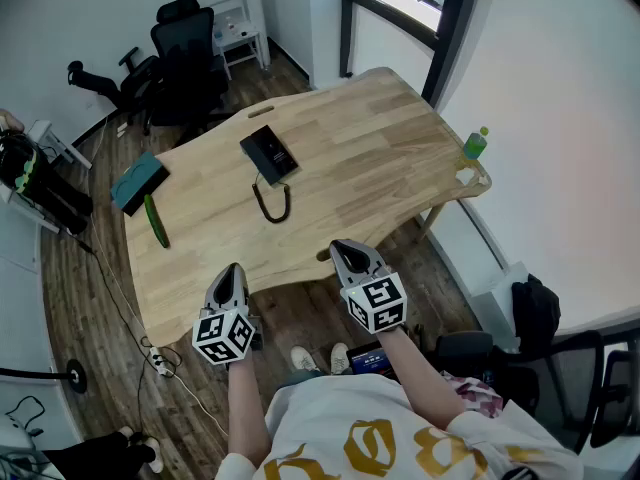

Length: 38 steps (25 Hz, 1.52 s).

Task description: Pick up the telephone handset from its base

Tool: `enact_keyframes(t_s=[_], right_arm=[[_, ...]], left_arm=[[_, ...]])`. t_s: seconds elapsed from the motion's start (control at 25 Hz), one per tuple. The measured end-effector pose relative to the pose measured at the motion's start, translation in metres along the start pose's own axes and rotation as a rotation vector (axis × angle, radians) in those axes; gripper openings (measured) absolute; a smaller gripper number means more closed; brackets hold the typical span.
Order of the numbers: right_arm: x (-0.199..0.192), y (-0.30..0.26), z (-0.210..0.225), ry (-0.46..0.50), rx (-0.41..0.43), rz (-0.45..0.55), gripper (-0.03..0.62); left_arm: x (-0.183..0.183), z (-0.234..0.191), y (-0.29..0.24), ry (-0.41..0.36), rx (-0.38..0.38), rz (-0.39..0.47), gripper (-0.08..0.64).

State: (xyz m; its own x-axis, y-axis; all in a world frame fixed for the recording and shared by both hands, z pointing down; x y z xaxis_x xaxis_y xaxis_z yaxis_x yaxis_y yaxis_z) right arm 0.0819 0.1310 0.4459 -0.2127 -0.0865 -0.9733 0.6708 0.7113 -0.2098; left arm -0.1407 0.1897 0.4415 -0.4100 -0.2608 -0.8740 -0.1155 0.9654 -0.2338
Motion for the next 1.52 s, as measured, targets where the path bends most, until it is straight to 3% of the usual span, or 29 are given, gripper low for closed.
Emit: enact_keyframes(t_s=[0.12, 0.28, 0.48, 0.72, 0.92, 1.52], right_arm=[[0.005, 0.004, 0.003, -0.002, -0.008, 0.021, 0.005], [0.009, 0.007, 0.007, 0.0, -0.009, 0.034, 0.005], [0.011, 0.006, 0.008, -0.028, 0.029, 0.045, 0.005], [0.008, 0.0, 0.019, -0.036, 0.011, 0.03, 0.005], [0.003, -0.013, 0.03, -0.034, 0.006, 0.017, 0.005], [-0.007, -0.123, 0.094, -0.001, -0.026, -0.101, 0.005]], left_arm=[[0.002, 0.008, -0.003, -0.012, -0.003, 0.002, 0.006], [0.011, 0.022, -0.015, 0.032, -0.038, 0.028, 0.006], [0.022, 0.033, -0.026, -0.009, -0.046, 0.041, 0.006], [0.018, 0.029, -0.033, -0.06, -0.036, 0.014, 0.006], [0.009, 0.024, -0.048, -0.046, -0.057, -0.021, 0.006], [0.033, -0.01, -0.198, 0.082, -0.155, -0.044, 0.006]])
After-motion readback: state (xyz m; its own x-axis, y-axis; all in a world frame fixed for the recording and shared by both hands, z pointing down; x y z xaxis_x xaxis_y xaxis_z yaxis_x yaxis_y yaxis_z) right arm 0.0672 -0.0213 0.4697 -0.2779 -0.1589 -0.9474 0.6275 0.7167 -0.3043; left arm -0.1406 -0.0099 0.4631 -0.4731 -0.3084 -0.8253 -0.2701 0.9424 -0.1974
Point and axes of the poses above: the fingertips, and each gripper's own axes: y backward along the fingers, z to its right, x out of its top, the point moved 3 cm from there along y, backward along the fingers, and after that the axes turned 13 degrees about y, right-handed, at the moved point
